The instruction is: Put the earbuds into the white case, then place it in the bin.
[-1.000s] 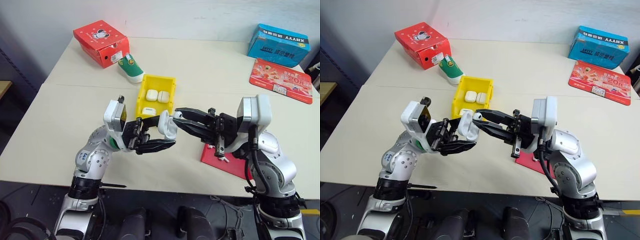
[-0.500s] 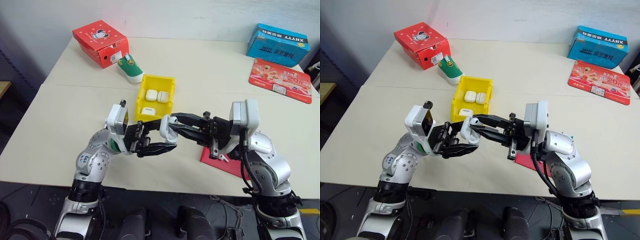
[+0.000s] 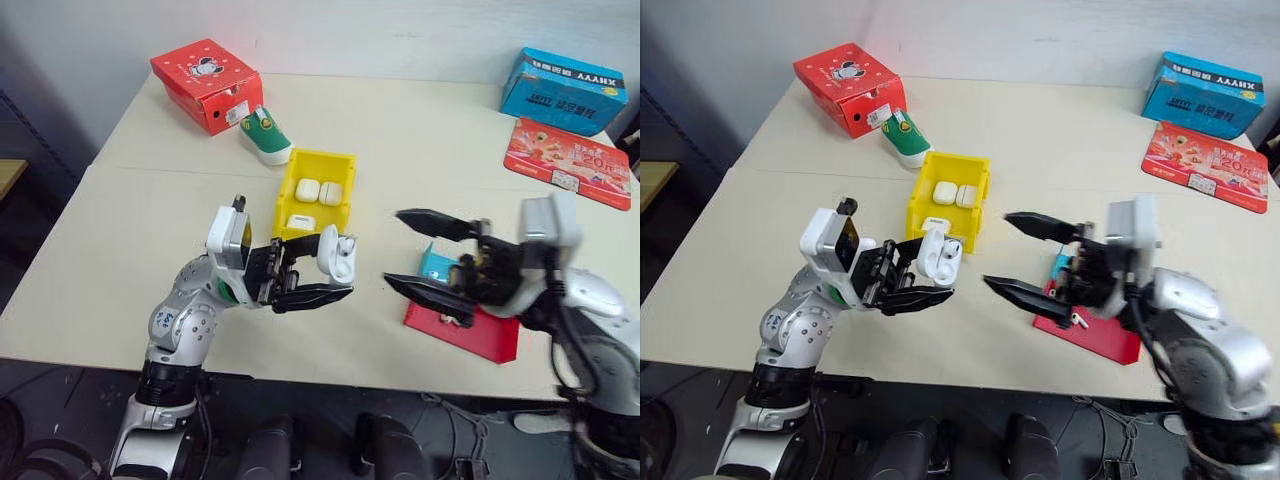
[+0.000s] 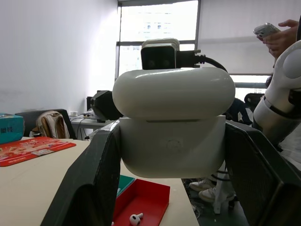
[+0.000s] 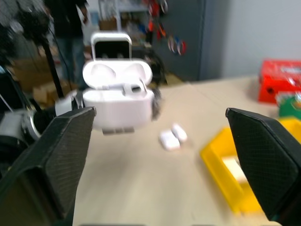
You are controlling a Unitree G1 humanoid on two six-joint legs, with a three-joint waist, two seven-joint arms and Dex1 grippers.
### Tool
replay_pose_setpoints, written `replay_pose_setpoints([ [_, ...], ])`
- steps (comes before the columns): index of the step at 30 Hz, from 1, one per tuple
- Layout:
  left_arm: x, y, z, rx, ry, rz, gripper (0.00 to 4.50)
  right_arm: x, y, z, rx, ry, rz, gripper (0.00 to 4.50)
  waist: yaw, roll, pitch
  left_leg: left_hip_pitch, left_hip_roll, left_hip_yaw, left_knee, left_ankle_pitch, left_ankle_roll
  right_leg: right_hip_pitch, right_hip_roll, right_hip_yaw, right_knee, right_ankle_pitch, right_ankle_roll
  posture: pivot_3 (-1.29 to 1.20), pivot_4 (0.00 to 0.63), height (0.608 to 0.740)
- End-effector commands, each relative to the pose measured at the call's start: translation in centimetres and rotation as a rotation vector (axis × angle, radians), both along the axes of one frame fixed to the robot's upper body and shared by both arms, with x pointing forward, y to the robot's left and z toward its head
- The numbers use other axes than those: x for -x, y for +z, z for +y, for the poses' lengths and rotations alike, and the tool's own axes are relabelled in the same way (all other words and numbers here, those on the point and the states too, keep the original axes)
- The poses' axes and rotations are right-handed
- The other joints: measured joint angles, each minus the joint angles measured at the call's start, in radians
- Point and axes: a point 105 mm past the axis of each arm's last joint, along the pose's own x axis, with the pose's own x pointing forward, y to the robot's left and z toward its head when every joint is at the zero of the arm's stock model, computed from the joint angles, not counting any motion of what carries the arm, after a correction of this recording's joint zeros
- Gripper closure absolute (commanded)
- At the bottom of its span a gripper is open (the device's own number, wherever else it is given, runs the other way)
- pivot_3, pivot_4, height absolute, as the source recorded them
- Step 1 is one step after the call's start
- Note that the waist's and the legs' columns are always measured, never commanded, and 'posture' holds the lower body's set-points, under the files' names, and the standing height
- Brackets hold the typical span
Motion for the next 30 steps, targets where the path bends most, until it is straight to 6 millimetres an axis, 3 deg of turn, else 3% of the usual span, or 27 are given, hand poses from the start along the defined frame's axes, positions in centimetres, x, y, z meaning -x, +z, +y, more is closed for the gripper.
replay_pose_setpoints([
  [1,0.1,0.2,0.9,-0.012,0.06,-0.049,1.71,0.6,0.0,-3.9,0.093,-0.163,-0.03,0.03,0.0,0.0,0.0,0.0,0.0,0.0,0.0,0.0,0.0,0.0,0.0,0.0,0.0,0.0,0.0,0.0,0.15,0.74],
  [3,0.1,-0.5,1.6,-0.015,0.096,-0.03,1.71,0.6,-1.9,-9.0,0.185,-0.382,-0.011,0.03,0.002,0.0,0.0,0.0,0.0,0.0,-0.001,0.0,0.0,0.0,0.001,0.0,-0.001,0.0,0.0,0.0,0.15,0.74],
  [6,0.5,-1.4,1.6,-0.027,0.101,-0.016,1.71,2.2,-6.2,-15.9,0.358,-0.622,0.069,0.03,0.017,0.0,0.0,0.0,-0.001,0.001,-0.001,-0.001,0.001,0.002,0.002,-0.001,-0.001,0.001,0.002,0.0,0.15,0.74],
  [10,0.3,-1.8,1.2,-0.044,0.097,-0.038,1.71,4.8,-9.6,-22.0,0.467,-0.839,0.155,0.03,0.017,0.0,0.0,0.001,-0.002,0.008,-0.001,-0.002,0.005,0.001,0.007,0.001,-0.005,0.005,0.009,0.0,0.15,0.74],
  [13,0.2,-1.7,1.0,-0.042,0.096,-0.045,1.71,5.9,-10.7,-24.5,0.516,-0.937,0.223,0.03,0.008,0.0,0.0,0.001,-0.002,0.009,-0.001,-0.004,0.001,0.001,0.0,0.005,-0.008,0.006,0.01,0.0,0.15,0.74],
  [17,0.4,-1.7,0.8,-0.037,0.089,-0.047,1.71,4.5,-9.1,-23.8,0.507,-0.914,0.19,0.03,-0.013,0.004,-0.002,0.003,0.0,0.008,-0.001,-0.004,-0.002,0.001,-0.001,0.008,-0.006,0.005,0.009,0.0,0.15,0.74],
  [23,0.5,-1.9,0.6,-0.037,0.081,-0.036,1.71,0.1,-5.1,-18.1,0.571,-0.653,0.157,0.03,-0.028,0.012,-0.004,0.004,0.0,0.009,-0.001,-0.003,-0.002,0.0,0.0,0.009,-0.004,0.005,0.009,0.0,0.15,0.74],
  [26,0.5,-2.0,0.3,-0.038,0.068,-0.028,1.71,-2.1,-3.8,-15.8,0.637,-0.568,0.154,0.65,-0.024,0.012,-0.004,0.003,0.0,0.008,-0.001,-0.003,-0.002,0.0,-0.001,0.008,-0.004,0.005,0.009,0.0,0.15,0.74],
  [30,0.4,-2.0,0.0,-0.039,0.06,-0.028,1.71,-3.9,-4.2,-13.9,0.756,-0.464,0.2,2.02,-0.005,0.011,-0.004,0.0,0.0,0.005,0.0,-0.001,0.002,-0.001,-0.001,0.006,-0.004,0.005,0.008,0.0,0.15,0.74],
])
